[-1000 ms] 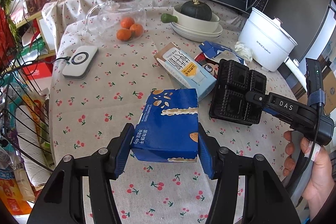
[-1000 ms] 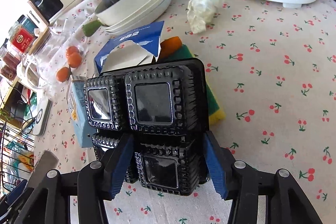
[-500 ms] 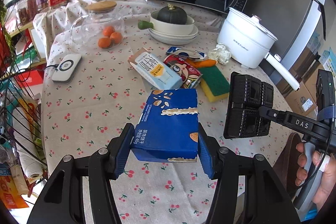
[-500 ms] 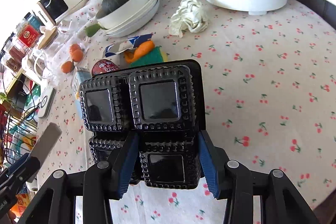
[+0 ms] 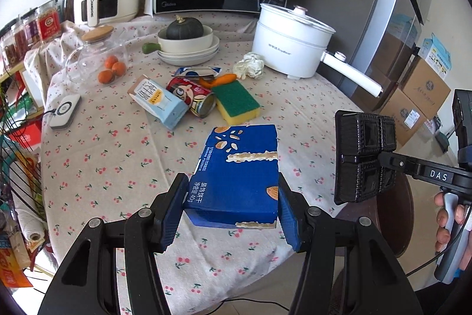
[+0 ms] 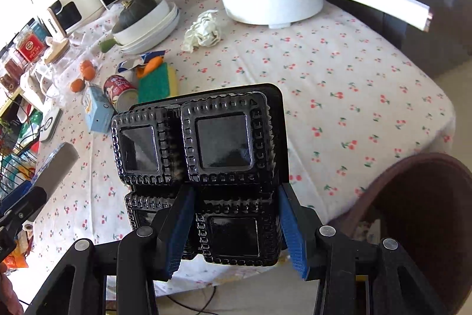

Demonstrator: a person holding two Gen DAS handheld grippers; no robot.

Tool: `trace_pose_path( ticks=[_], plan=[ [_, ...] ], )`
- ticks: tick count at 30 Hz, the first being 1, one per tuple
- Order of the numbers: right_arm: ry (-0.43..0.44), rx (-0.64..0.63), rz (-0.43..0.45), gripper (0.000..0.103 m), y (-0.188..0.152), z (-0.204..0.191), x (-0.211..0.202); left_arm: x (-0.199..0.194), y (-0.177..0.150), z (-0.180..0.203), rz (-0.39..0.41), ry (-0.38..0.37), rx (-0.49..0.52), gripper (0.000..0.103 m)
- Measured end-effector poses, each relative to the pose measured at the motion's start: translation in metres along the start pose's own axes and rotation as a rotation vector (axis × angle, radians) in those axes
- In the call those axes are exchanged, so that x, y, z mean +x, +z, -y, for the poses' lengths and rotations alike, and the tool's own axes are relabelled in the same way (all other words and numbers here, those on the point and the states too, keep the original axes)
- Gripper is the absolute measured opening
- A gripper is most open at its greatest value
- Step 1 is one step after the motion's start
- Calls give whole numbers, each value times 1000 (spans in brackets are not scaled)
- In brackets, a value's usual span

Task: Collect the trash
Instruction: 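Carry the blue box and black tray over the brown bin with both tools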

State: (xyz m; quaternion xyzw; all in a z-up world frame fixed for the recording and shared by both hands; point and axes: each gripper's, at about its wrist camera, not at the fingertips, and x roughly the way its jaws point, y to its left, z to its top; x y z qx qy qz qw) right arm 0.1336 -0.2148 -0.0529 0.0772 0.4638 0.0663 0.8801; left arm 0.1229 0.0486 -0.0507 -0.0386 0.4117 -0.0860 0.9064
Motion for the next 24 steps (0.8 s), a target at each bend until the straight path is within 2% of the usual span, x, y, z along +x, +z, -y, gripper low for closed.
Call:
trace_pose_path(
  ticks=[5, 10, 24],
  plan=[
    [-2, 61, -27, 50, -19, 31, -12, -1, -9, 37, 2, -28, 86, 60],
    [26, 76, 23, 50, -23, 48, -38, 0, -11, 64, 6, -58, 138, 60],
    [-91, 191, 28, 51, -52, 147, -69, 20, -27, 150, -19, -167, 272, 60]
  ],
)
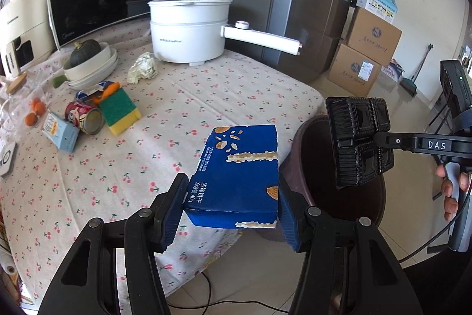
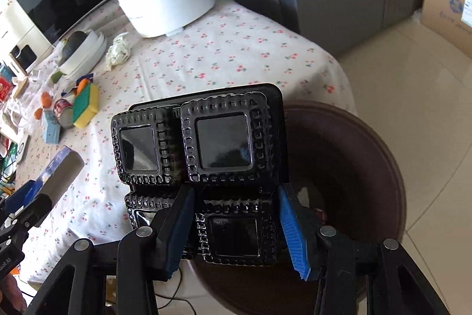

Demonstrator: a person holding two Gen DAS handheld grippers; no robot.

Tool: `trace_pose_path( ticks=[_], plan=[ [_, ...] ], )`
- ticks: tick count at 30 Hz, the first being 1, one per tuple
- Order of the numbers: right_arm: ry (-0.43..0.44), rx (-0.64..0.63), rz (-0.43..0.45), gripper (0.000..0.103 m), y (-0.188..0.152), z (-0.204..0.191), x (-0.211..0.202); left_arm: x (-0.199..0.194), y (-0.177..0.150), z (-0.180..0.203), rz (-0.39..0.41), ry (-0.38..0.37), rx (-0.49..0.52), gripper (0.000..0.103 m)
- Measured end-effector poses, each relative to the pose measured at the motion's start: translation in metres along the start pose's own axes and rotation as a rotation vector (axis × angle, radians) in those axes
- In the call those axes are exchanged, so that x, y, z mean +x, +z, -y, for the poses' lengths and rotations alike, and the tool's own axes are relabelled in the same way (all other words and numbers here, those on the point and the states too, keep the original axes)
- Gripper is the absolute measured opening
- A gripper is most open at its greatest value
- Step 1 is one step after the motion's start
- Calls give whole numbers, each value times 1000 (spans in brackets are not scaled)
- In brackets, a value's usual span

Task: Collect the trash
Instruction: 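Carry the blue box and black tray over the brown bin with both tools, then open the left tool to drop the box while right drops the tray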

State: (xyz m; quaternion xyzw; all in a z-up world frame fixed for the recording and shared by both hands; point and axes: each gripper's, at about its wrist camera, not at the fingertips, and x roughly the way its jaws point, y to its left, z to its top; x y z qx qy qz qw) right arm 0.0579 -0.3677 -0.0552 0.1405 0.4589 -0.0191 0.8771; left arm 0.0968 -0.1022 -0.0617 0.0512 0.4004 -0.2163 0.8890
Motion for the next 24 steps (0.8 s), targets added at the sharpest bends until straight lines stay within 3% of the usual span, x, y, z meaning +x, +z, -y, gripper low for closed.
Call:
trace_pose_path(
  ticks=[13, 22, 24],
  plan=[
    [-102, 108, -31, 51, -17, 89, -9, 34, -5, 89, -29, -127, 171, 60],
    [-130, 129, -49, 51, -23, 112, -10, 52, -15, 114, -44, -158, 242, 61],
    [-132, 129, -51, 51, -23, 113, -10, 53, -14, 115, -30, -117, 260, 71]
  ],
)
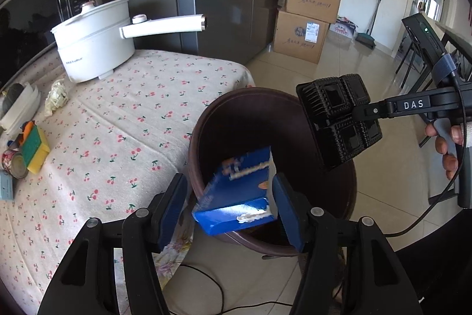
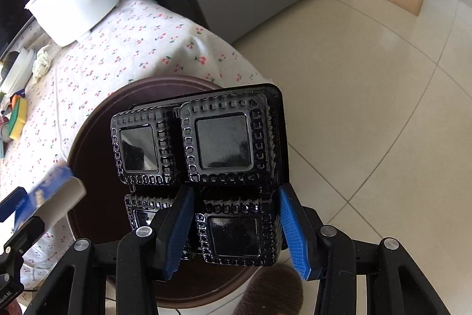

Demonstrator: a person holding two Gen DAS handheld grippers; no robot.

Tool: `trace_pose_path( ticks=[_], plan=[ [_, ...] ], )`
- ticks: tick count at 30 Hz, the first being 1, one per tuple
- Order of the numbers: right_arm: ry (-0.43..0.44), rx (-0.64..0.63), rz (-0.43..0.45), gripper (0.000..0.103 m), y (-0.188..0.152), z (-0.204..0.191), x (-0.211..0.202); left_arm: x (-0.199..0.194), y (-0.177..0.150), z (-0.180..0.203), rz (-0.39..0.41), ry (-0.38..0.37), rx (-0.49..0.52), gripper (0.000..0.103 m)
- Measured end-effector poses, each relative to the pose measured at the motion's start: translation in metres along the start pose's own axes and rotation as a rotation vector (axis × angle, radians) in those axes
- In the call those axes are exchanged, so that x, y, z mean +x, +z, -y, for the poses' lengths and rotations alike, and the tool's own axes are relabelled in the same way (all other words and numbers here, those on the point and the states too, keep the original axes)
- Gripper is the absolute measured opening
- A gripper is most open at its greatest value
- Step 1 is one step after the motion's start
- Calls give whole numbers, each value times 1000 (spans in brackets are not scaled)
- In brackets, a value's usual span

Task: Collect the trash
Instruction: 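Open the left tool to drop the box while right drops the tray, then move both tools back from the bin toward the table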

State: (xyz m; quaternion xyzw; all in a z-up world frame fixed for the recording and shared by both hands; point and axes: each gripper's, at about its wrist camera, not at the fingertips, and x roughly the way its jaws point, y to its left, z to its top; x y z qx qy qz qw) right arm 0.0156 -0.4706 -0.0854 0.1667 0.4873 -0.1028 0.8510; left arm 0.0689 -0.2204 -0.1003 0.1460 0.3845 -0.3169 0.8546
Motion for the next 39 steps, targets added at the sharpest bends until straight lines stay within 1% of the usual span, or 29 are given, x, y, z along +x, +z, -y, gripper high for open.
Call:
trace_pose_path(
  ticks=[1, 3, 9, 13, 15, 16, 17, 18, 19, 32, 39],
  plan=[
    [0, 0, 0, 51, 0, 0, 0, -1, 0, -1, 6, 19, 0, 80],
    [-1, -1, 0, 51, 0, 0, 0, -3, 0, -6, 19, 45, -22, 85],
    [0, -8, -2, 51, 0, -3, 1, -10, -1, -31, 12, 98, -97, 95],
    [-3, -13, -7, 52, 0, -7, 3, -17, -4, -47, 12, 120, -139, 101],
    [-7, -8, -5, 54, 1, -8, 3, -20, -5, -52, 14, 130, -148, 103],
    [-7, 1, -5, 56, 1, -8, 4, -23, -5, -55, 15, 135, -151, 103],
    [-4, 12, -5, 63, 2, -9, 4, -24, -6, -57, 15, 139, -155, 103],
    [-3, 22, 0, 73, 3, -8, 3, -26, -7, -60, 14, 140, -160, 103],
    [-3, 25, 6, 76, 3, -9, 3, -28, -8, -63, 13, 142, -166, 103],
    [27, -10, 14, 79, 9, -44, 2, -48, -19, -100, 5, 188, -244, 103],
    [39, -63, 24, 80, 14, -80, 3, -61, -29, -128, 0, 218, -320, 103]
  ],
)
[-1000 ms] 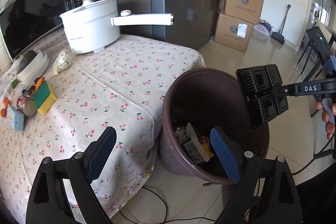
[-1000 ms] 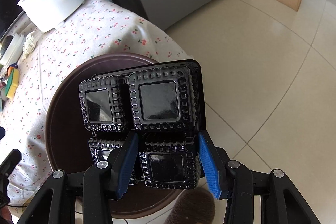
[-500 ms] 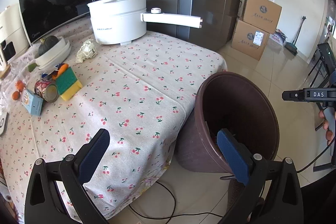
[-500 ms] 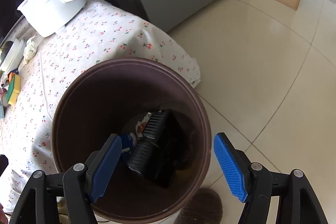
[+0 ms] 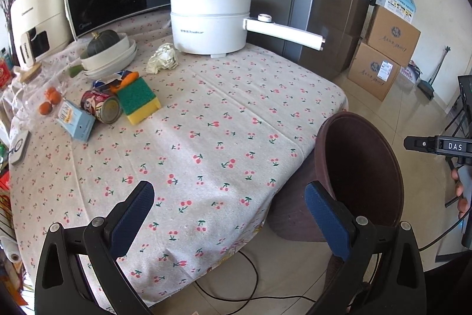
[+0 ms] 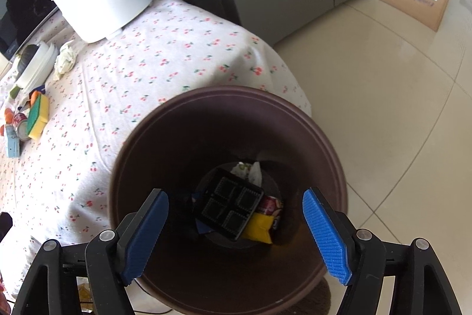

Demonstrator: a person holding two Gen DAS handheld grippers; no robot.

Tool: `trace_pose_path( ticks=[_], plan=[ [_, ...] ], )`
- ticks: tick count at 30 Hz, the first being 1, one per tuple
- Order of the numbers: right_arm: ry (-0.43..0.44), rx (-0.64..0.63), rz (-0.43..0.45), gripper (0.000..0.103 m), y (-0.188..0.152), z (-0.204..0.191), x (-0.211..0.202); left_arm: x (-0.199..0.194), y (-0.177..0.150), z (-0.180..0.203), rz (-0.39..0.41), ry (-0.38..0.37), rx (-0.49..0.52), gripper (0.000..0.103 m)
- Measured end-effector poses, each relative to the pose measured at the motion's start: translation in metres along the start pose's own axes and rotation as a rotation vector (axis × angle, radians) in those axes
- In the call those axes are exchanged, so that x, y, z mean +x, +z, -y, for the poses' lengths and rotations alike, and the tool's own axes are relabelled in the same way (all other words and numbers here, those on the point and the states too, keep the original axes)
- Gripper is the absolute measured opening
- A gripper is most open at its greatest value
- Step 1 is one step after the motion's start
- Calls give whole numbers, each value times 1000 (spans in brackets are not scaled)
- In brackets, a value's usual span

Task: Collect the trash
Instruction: 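Move both tools back from the bin toward the table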

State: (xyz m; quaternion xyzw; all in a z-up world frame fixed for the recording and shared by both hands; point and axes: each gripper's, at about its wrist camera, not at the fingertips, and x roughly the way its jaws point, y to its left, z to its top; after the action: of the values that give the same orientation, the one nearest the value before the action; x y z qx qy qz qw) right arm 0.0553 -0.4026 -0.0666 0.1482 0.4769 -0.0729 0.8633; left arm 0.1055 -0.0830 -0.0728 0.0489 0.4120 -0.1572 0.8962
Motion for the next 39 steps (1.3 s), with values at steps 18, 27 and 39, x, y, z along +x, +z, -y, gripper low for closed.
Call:
trace_pose_path(
  ticks=[18, 27, 39],
  plan=[
    [90, -171, 6, 83, 13, -135, 22, -20, -6, -110, -12, 135, -230, 103],
    [130, -241, 12, 87, 18, -204, 43, -18, -8, -166, -39, 186, -326, 103],
    [156, -301, 11, 88, 29, -270, 81, 17, 28, -245, -35, 200, -492, 103]
  ],
)
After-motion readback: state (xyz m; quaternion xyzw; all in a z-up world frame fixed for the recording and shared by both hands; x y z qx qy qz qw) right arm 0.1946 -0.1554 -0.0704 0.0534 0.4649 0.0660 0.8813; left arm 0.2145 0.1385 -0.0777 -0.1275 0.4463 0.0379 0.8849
